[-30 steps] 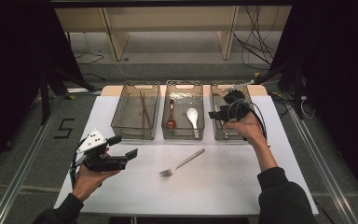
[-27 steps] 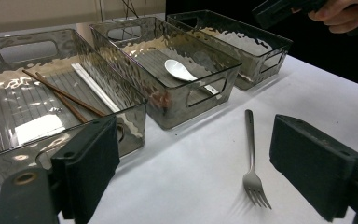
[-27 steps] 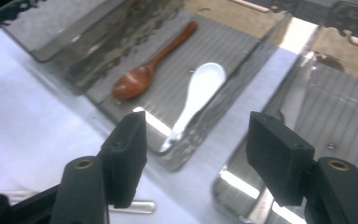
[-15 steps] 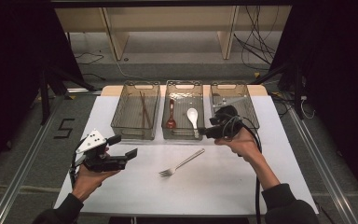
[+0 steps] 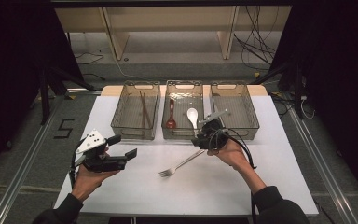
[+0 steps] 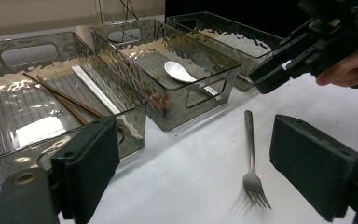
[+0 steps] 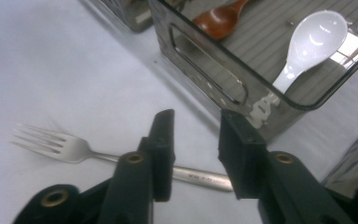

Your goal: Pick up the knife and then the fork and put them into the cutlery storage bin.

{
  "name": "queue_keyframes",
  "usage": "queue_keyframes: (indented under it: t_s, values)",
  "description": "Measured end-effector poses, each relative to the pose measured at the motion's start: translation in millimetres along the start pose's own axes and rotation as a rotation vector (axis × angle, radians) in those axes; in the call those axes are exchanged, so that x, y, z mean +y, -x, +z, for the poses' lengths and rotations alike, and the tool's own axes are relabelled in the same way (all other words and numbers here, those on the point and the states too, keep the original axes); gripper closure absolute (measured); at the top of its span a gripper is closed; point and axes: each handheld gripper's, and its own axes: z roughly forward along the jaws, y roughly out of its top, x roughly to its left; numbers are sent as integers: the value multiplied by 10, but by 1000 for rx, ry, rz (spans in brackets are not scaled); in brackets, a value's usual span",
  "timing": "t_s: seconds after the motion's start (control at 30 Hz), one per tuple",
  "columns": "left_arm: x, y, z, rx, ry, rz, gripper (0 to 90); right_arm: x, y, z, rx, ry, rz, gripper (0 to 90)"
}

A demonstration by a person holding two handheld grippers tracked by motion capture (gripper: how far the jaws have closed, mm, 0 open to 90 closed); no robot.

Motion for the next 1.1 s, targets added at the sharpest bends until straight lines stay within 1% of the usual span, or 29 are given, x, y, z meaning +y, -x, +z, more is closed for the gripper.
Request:
queue_keyframes:
  t_s: [0.03, 0.07, 0.13, 0.2, 0.3, 0.47, 0.57, 0.7, 0.77, 0.87, 0.97, 1.1]
  values:
    - [0, 0, 0, 0, -1, 1, 154, -21, 5, 32, -8, -3, 0, 704]
    - [2, 2, 2, 0, 1, 0, 154, -40, 10, 64, -7, -17, 1, 736]
    - [4, 6, 3, -1, 1, 1, 154, -80, 10, 137, -22, -45, -6, 798]
    - [2, 6, 2, -1, -2, 4, 154, -108, 12, 199, -34, -69, -32, 842]
    - [2, 5, 4, -1, -3, 5, 154, -134, 27, 258, -45, -86, -28, 899]
    - [0, 8, 6, -1, -3, 5, 154, -160, 52, 340, -55, -109, -27, 900]
    - [-2, 10, 8, -2, -2, 3, 154, -171, 68, 389, -63, -123, -14, 900]
    - [-2, 13, 9, -2, -4, 6, 154, -206, 104, 456, -72, -150, -12, 900]
    - [-2, 13, 12, -1, -1, 1, 154, -220, 123, 479, -76, -158, -7, 900]
    - [-5, 11, 10, -2, -6, 6, 154, -227, 143, 499, -78, -158, 4, 900]
    - [-5, 12, 12, -2, -7, 6, 154, -226, 148, 507, -75, -158, 0, 900]
    - [-4, 14, 13, -2, -5, 4, 154, -222, 159, 505, -70, -163, 16, 900]
